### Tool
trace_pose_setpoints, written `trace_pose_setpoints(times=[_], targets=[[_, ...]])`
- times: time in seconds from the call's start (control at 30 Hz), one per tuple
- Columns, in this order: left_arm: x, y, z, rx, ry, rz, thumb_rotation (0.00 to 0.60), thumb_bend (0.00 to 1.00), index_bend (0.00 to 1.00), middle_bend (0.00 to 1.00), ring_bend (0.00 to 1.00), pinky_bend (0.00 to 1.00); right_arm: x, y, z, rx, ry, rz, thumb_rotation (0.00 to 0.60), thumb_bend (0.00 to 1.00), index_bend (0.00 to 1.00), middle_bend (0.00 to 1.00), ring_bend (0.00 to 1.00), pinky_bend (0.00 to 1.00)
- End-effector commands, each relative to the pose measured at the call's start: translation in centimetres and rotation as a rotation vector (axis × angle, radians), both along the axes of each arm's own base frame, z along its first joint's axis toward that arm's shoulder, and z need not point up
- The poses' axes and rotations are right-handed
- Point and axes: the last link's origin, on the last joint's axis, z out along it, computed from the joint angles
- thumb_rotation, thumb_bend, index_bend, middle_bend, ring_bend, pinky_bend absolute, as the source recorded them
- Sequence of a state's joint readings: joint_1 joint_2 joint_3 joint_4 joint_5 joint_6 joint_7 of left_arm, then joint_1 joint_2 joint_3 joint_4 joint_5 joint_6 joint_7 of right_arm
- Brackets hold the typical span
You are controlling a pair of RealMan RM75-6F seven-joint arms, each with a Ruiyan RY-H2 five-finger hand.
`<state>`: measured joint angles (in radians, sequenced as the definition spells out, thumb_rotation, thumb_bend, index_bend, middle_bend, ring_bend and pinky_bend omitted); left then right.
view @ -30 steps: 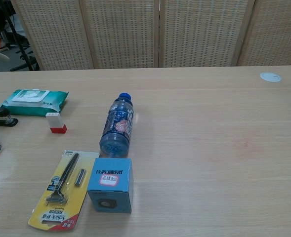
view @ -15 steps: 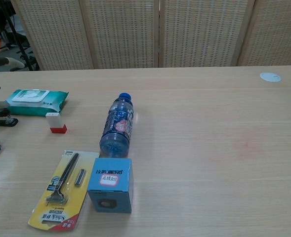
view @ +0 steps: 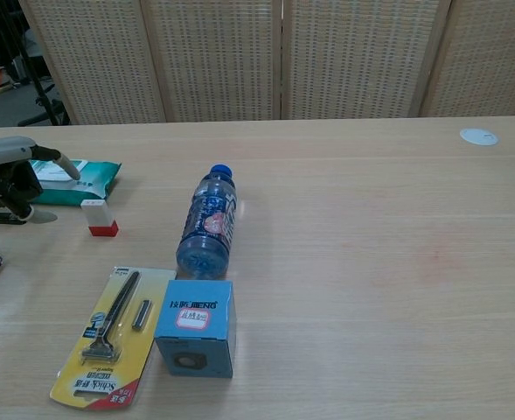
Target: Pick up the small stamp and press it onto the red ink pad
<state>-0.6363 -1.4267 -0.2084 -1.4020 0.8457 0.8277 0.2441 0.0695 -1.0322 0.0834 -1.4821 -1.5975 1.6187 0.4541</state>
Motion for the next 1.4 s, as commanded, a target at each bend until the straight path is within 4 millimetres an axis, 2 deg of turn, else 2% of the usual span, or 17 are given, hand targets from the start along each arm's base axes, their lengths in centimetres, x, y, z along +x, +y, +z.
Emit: trace_pose_setpoints(times=[0.03,0.13,0.33,0.67,0.97,1.4], targets=[[0.6,0.4,-0.7,0.01,-0.003,-0.011,0.6,0.53,0.32,1.0,0.96,1.0,0.0,-0.1,0.0,0.002,-0.001,-0.003,0.6,0.0,0.0,0.0,0.0,0.0],[0.9,0.8,-1.4,0.017,0.002,-0.012,0.6,0.53,0.35,1.0,0.96,1.0,-0.1,-0.2,-0.1,0.007,-0.002,-0.005,0.6,0.0,0.0,0.0,0.0,0.0],[1.4,1.3,-2.4,0.021,0.008,0.006,0.6,0.5,0.35,1.0,0.96,1.0,-0.2,-0.3,0.0,0.007,-0.005,-0.007,0.6,0.0,0.0,0.0,0.0,0.0],[1.8,1.3,-3.1,0.05,0.036,-0.009,0.6,0.33,0.41,1.0,0.96,1.0,-0.3,-0.3,0.2,0.004,-0.016,-0.007,0.6,0.0,0.0,0.0,0.0,0.0],[2.0,1.5,-3.4,0.066,0.048,-0.011,0.6,0.36,0.46,1.0,0.96,1.0,-0.3,-0.3,0.2,0.004,-0.017,-0.007,0.6,0.0,0.0,0.0,0.0,0.0],[1.8,1.9,-4.1,0.063,0.044,-0.001,0.6,0.36,0.48,1.0,0.96,1.0,-0.4,-0.4,0.3,0.006,-0.024,-0.01,0.6,0.0,0.0,0.0,0.0,0.0]])
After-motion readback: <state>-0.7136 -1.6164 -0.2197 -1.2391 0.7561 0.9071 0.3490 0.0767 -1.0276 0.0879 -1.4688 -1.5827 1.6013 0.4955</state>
